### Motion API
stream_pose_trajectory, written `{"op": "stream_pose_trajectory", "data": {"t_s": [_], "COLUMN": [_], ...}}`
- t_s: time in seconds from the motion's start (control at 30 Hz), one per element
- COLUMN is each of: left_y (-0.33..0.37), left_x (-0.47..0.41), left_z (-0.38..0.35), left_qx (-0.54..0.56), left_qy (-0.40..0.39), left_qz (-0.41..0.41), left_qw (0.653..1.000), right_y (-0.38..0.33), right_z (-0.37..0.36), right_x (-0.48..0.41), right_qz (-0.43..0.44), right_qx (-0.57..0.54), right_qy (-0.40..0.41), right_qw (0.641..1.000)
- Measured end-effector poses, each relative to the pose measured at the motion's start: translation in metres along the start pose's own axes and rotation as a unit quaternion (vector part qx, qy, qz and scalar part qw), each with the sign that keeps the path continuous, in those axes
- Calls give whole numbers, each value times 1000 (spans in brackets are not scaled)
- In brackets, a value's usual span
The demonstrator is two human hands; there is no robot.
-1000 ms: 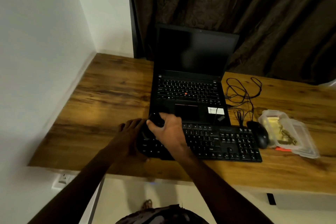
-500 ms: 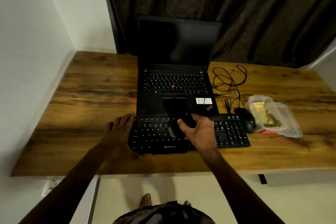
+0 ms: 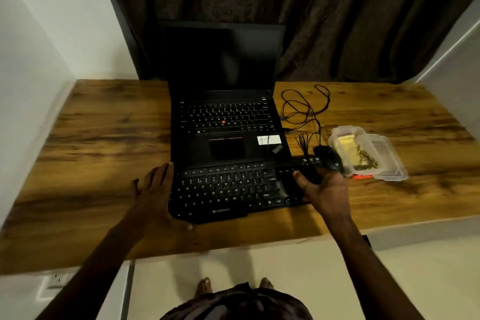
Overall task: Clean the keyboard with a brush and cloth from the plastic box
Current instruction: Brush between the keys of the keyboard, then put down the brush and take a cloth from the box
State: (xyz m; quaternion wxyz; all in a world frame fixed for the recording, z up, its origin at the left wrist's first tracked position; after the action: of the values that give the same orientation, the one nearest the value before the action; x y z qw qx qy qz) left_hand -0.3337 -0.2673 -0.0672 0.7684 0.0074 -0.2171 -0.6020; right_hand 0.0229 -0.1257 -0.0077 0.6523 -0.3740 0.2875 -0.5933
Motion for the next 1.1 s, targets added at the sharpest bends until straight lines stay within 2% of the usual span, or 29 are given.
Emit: {"op": "stream_pose_trajectory", "data": {"t_s": [0.17, 0.33, 0.5, 0.67, 0.9, 1.1], "left_y": [38, 86, 119, 153, 194, 220], "left_x": [-5, -19, -28, -30, -41, -49], "left_z": [-6, -12, -23, -31, -39, -42], "left_qx": [-33, -34, -51, -37, -24, -10], "left_qy": [41, -2, -13, -8, 31, 54], "left_qz": [-30, -14, 7, -2, -25, -29], "left_qw": [998, 999, 999, 999, 999, 998], "right_y": [23, 49, 72, 100, 132, 154], "right_z": [39, 67, 86, 97, 121, 133], "right_x": [-9, -16, -23, -14, -5, -12], "right_qz": [38, 61, 16, -51, -124, -111], "right_qx": [-14, 15, -43, -266, -303, -284], "right_qy": [35, 51, 72, 27, 0, 17], "right_qw": [999, 997, 996, 962, 945, 952]}}
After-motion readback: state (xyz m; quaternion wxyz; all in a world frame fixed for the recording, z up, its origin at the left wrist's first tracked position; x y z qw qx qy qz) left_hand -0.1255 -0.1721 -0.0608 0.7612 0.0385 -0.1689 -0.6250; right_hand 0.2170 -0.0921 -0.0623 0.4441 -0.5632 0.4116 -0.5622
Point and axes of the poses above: each hand's wrist, its own x-axis away from the middle knuckle, its own z-axis out of the back of the hand, y = z × x, the point moved 2 cm from there along -x, towards the middle knuckle, and after that the axes turned 5 degrees about -y, right-handed, at the moved point
